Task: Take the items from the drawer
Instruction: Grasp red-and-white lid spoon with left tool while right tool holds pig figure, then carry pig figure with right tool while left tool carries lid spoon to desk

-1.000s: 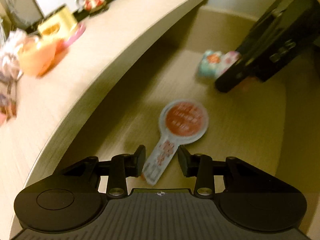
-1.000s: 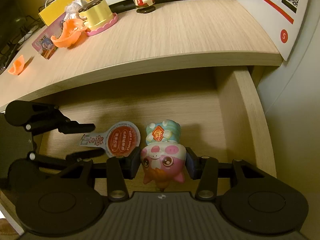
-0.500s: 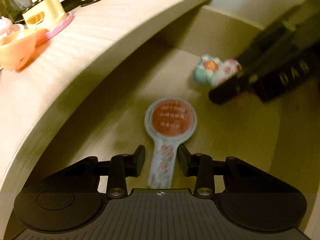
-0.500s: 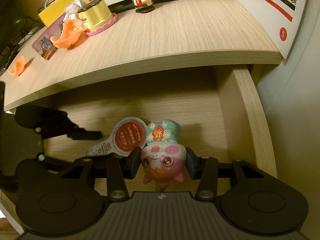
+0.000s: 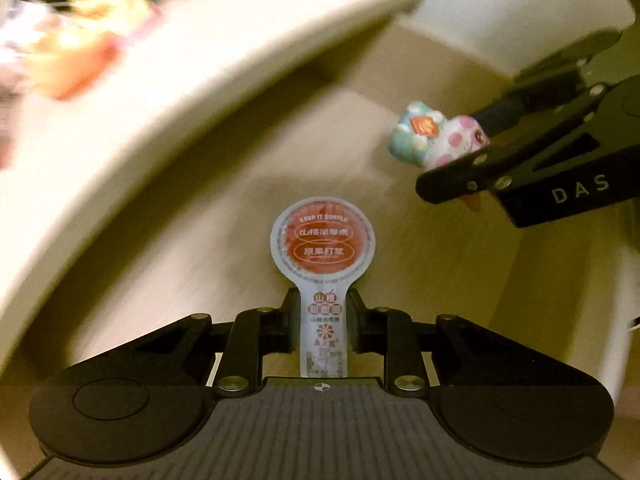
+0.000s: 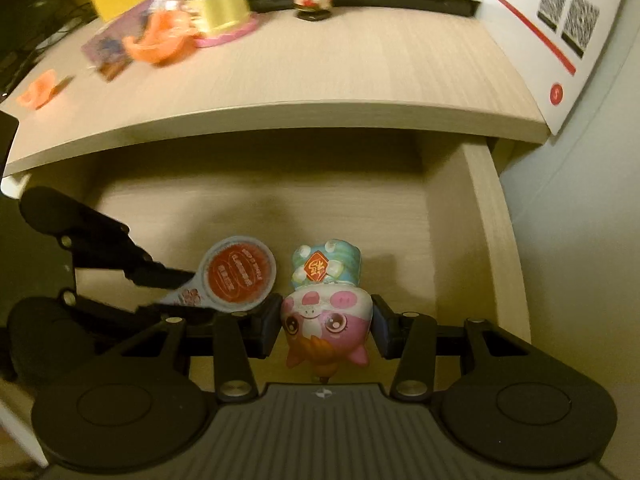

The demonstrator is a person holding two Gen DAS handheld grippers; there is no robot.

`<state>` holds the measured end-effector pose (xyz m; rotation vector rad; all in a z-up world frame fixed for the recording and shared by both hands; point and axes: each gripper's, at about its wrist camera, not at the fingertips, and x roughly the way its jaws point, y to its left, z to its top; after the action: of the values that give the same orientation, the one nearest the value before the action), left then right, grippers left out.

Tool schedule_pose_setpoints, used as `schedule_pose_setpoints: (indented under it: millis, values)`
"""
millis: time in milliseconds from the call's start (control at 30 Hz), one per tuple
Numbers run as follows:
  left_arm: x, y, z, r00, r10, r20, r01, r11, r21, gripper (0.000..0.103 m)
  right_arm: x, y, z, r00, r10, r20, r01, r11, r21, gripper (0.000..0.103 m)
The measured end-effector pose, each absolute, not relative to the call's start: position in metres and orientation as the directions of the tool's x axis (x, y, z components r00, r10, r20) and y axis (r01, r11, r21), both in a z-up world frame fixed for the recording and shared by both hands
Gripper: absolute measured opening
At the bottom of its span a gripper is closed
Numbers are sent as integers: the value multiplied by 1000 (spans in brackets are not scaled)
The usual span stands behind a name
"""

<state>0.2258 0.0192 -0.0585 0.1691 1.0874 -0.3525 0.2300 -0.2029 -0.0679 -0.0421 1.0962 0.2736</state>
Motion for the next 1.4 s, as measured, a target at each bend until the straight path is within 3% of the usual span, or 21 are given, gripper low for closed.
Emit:
schedule_pose_setpoints:
  millis: [200,333,533,800,1167,1267,1400]
  values:
    - [187,77,37,634,-216,-742,191,974,-120,26,231,-187,-4,538,282,-794,-318,941,118,46]
    - [191,128,79,755,-51,-654,11,998,-65,26,257,-157,48,631,349,-693,-387,916,109,46]
    - [212,194,77,735,117,-668,-208,976,-58,26,318,-85,68,708,360,-608,-450,893,3,46]
    - [267,212,29,705,128,-697,-216,975,-40,27,353,-18,47,739,261,-621,-444,882,-159,46]
    - [288,223,16,706,87,-703,-155,987,-33,28,373,-7,11,725,148,-673,-371,907,-201,47]
    - [289,223,14,701,72,-710,-164,984,-62,28,375,-8,7,716,128,-686,-356,912,-201,58]
    - [280,217,22,737,82,-671,-185,979,-83,28,371,-15,10,717,139,-683,-358,915,-189,62]
